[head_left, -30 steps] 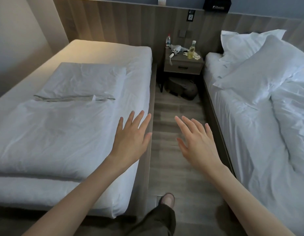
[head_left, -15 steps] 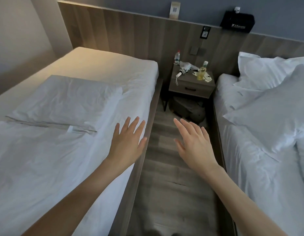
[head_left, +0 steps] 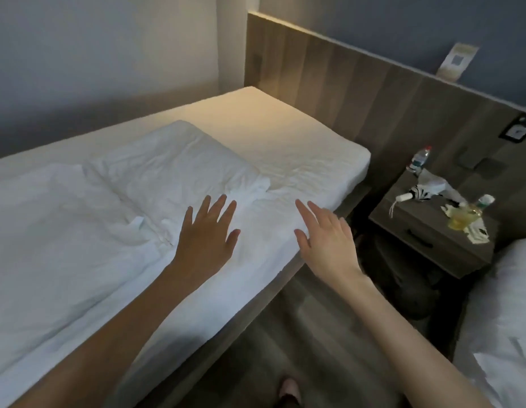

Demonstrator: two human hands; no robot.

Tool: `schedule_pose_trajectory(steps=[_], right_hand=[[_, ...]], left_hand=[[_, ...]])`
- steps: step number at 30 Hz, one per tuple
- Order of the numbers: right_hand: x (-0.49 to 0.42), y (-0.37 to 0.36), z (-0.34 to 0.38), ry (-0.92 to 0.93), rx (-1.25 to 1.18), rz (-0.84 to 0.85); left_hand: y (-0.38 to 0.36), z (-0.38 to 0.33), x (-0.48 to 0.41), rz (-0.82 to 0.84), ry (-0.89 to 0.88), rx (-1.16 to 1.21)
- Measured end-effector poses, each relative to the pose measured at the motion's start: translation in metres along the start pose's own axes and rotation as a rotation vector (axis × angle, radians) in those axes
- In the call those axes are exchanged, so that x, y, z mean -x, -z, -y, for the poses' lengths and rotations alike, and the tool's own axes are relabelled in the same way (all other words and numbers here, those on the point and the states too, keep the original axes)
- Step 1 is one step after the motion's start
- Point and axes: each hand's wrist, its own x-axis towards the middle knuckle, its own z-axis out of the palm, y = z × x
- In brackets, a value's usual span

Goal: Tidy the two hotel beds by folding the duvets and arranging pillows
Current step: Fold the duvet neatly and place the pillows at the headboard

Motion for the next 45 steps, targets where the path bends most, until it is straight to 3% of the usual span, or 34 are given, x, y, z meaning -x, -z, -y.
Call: schedule_pose_trajectory(steps=[3, 13, 32, 45], right_hand=[[-0.055, 0.002, -0.033, 0.072, 0.022, 0.045], [-0.208, -0.022, -0.063, 0.280, -0.036, 0.111], [-0.455, -0.083, 0.025, 0.409, -0.113, 0.232], [-0.630, -0.228, 0.113, 0.353, -0.131, 0.513]], left_hand=[[0.001, -0.015, -0.020, -0.065, 0.147, 0.015], [-0.009, 0.003, -0.069, -0.015, 0.529, 0.020], [-0.042, 0.137, -0.220, -0.015, 0.801, 0.074], [-0.125, 0.275, -0.304, 0.035, 1.105, 0.111]])
